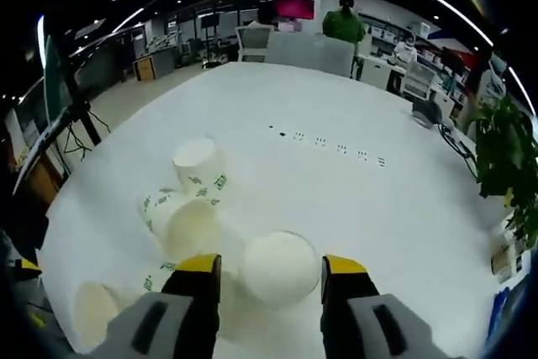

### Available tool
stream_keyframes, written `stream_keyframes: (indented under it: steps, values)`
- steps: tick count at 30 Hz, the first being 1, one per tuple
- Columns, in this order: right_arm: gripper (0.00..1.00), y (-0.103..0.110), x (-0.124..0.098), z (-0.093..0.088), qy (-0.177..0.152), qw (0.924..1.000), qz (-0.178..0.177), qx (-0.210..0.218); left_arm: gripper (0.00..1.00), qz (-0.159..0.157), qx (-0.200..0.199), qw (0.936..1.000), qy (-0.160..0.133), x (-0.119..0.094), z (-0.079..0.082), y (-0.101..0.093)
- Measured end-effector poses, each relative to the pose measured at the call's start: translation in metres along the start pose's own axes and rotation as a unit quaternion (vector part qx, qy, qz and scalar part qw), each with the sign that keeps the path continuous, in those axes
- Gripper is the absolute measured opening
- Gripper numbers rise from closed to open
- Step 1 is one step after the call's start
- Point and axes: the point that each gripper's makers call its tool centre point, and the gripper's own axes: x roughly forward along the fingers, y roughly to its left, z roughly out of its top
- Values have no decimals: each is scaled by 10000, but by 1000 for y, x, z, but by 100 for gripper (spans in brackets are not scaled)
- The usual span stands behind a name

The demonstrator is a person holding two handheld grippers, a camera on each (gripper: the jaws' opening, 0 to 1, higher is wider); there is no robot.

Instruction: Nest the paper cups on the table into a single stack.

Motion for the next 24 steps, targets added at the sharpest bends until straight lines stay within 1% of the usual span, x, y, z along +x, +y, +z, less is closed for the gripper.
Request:
stream_keyframes:
  steps: [2, 4, 6, 8, 10, 11, 13, 16, 18, 21, 24]
  values:
    - [45, -2, 4, 2, -4, 10000, -56, -12, 53, 3, -10, 10000, 2, -1, 1, -1]
    - [37, -3, 2, 2, -33, 9999, -100, -8, 53, 10, -21, 10000, 19, -1, 1, -1]
    - [37, -7, 5, 3, -50, 9999, -112, 48, 53, -1, -34, 10000, 52, -1, 0, -2]
    - [37, -3, 0, 2, -47, 9999, -98, 9, 53, -2, -29, 10000, 80, 0, -1, -2]
    - [37, -8, -1, 3, -61, 9999, -153, -32, 53, -3, -31, 10000, 81, -1, -1, -2]
    - [37, -7, -6, 3, -102, 9998, -162, 33, 53, 5, -31, 10000, 81, -1, -1, -2]
    - [37, -9, -9, 6, -152, 9997, -165, 72, 53, 17, -58, 9999, 86, -1, -1, -1]
    - [37, -11, -14, 7, -184, 9997, -162, -8, 53, 4, -84, 9999, 103, -1, -1, -1]
    - [37, -13, -25, 6, -230, 9996, -174, -29, 53, -28, -54, 9999, 120, 0, -2, -2]
    - [37, -16, -30, 4, -278, 9995, -168, -28, 53, -81, 20, 9999, 152, 1, -3, -6]
    - [37, -15, -45, 6, -312, 9993, -152, -122, 53, -115, 43, 9998, 158, 2, -3, -5]
